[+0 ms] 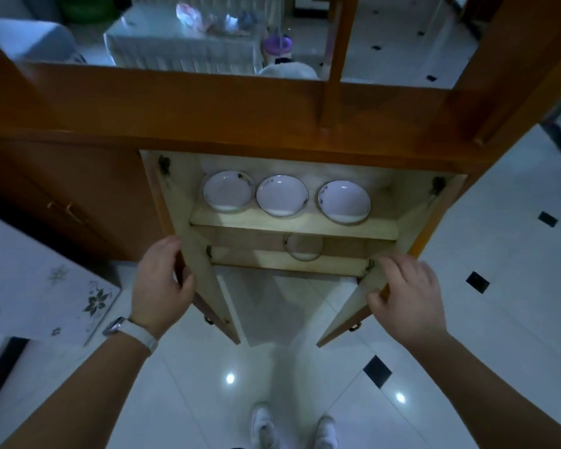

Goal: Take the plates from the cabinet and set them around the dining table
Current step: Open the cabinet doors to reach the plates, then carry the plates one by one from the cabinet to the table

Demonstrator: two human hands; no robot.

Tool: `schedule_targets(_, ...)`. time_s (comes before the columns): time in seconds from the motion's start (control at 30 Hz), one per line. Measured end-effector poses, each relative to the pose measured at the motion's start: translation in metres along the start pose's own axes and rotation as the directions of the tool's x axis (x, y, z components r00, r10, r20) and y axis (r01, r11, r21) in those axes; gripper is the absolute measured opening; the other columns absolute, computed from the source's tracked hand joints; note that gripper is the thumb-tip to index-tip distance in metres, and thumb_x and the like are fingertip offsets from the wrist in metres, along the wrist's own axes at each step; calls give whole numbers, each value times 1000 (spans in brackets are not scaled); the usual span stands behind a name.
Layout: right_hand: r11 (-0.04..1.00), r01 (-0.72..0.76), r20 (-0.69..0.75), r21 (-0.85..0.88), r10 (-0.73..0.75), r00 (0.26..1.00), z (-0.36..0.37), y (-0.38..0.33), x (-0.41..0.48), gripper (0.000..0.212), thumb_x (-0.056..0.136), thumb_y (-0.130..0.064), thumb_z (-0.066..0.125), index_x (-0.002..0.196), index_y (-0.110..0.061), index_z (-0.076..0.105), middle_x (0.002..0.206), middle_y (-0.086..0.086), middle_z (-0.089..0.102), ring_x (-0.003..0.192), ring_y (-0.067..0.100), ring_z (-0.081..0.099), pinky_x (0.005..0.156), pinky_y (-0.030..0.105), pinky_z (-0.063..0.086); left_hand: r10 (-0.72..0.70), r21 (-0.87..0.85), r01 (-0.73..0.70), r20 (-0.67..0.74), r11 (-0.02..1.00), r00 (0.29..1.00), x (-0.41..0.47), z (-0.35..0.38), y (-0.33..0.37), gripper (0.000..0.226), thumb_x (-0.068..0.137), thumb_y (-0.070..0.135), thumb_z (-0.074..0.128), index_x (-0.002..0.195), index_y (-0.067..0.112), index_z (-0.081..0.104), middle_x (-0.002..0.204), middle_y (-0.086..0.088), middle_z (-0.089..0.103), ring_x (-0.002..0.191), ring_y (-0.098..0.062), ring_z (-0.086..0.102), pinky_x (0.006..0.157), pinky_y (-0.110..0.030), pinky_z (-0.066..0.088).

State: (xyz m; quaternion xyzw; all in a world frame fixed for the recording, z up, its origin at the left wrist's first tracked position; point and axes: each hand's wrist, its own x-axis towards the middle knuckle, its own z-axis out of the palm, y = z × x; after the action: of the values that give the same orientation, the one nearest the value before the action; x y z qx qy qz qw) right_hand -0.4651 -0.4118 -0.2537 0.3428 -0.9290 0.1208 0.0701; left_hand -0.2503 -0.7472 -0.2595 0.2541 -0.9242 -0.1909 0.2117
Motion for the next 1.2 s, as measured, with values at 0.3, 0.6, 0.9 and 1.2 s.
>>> schedule_targets(0.3, 992, 103, 279, -80, -77, 957, -24, 50, -19, 46, 73, -19, 59, 118, -14, 64, 108, 4, 66, 95, 27, 58, 81, 38, 51, 110, 210, -183, 316, 961, 942, 7, -37, -18, 39, 81, 34, 57, 109, 11, 71, 97, -6, 72, 90, -27, 67, 83, -41, 51)
schedule_targets(0.6, 969, -25, 271, -244, 92, 958, -33, 88, -43, 48, 83, -42, 60, 123, -16, 62, 116, 5, 65, 101, 28, 60, 98, 40, 39, -21, 411, -141, 366, 901, 930, -35, -38, -36, 53, 77, 45, 50, 110, 8, 68, 113, -13, 69, 117, -37, 56, 100, -56, 40)
schedule_targets(0.9, 931, -107, 338, -350, 232, 912, -34, 91, -57, 58, 91, -56, 37, 141, -27, 41, 148, 1, 41, 134, 21, 37, 109, 40, 27, -75, 445, -142, 435, 884, 897, -38, -30, -31, 56, 74, 44, 56, 119, 12, 66, 125, -14, 65, 110, -35, 62, 94, -51, 46)
schedule_targets(1.2, 964, -91, 367, -249, 181, 912, -16, 57, -34, 55, 90, -50, 50, 138, -24, 48, 146, 5, 45, 133, 24, 40, 109, 42, 26, -82, 381, -97, 425, 920, 901, -26, -4, -36, 52, 80, 42, 63, 123, 15, 64, 131, -11, 62, 116, -32, 60, 96, -51, 45)
